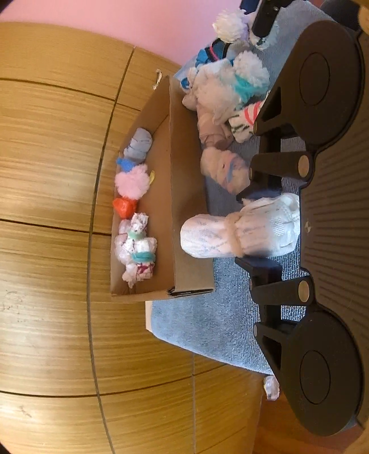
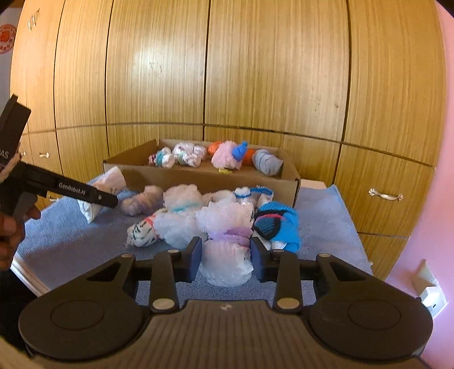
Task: Organize objects
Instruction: 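Grasp a white wrapped bundle with the left tool while the right grasps a clear purple-banded bundle, then carry both bundles into the box and open both tools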
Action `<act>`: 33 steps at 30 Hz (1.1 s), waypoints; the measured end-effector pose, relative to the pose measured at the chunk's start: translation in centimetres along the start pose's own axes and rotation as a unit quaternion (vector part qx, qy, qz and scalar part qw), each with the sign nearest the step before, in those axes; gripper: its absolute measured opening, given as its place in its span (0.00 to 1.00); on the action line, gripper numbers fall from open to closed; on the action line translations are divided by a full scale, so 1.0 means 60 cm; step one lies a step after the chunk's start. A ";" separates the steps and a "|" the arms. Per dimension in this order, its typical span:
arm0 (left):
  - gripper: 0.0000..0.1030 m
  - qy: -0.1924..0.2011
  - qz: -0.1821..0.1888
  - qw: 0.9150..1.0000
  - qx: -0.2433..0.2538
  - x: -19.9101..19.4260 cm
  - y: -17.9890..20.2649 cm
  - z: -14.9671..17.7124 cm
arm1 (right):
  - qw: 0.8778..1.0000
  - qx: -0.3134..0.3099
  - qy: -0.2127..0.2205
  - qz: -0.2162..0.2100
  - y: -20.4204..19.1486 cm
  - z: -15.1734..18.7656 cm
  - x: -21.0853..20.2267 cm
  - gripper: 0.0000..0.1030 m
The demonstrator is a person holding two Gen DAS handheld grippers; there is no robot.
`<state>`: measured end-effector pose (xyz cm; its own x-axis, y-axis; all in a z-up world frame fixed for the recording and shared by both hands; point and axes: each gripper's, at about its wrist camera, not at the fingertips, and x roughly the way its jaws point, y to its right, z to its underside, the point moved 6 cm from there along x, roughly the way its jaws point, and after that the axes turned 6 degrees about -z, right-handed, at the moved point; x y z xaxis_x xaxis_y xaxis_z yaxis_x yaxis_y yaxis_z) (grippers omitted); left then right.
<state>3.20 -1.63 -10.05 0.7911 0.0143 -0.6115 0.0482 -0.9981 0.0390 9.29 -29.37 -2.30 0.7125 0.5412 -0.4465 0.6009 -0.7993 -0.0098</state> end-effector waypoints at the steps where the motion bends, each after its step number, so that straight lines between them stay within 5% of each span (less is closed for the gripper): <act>1: 0.45 0.001 0.000 1.000 0.001 -0.003 0.000 -0.001 | 1.000 0.000 0.003 0.000 0.001 -0.003 -0.004 0.32; 11: 0.45 0.021 0.002 1.000 0.008 -0.059 -0.005 -0.027 | 0.999 -0.008 0.032 -0.015 0.006 -0.061 -0.033 0.32; 22: 0.45 0.046 -0.014 0.998 0.029 -0.068 -0.002 -0.182 | 0.993 -0.078 0.063 -0.060 0.002 -0.222 0.019 0.32; 27: 0.46 0.032 -0.025 0.998 0.046 -0.019 0.004 -0.233 | 0.990 -0.095 0.023 -0.106 -0.007 -0.270 0.116 0.32; 33: 0.46 -0.016 -0.040 0.997 0.058 0.072 0.004 -0.233 | 0.983 -0.088 -0.055 -0.152 -0.009 -0.280 0.257 0.32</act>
<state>15.16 -0.95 -1.68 0.7672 0.0946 -0.6344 0.0383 -0.9940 -0.1020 26.03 -16.17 5.85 0.4536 0.7083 -0.5409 0.8397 -0.5430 -0.0068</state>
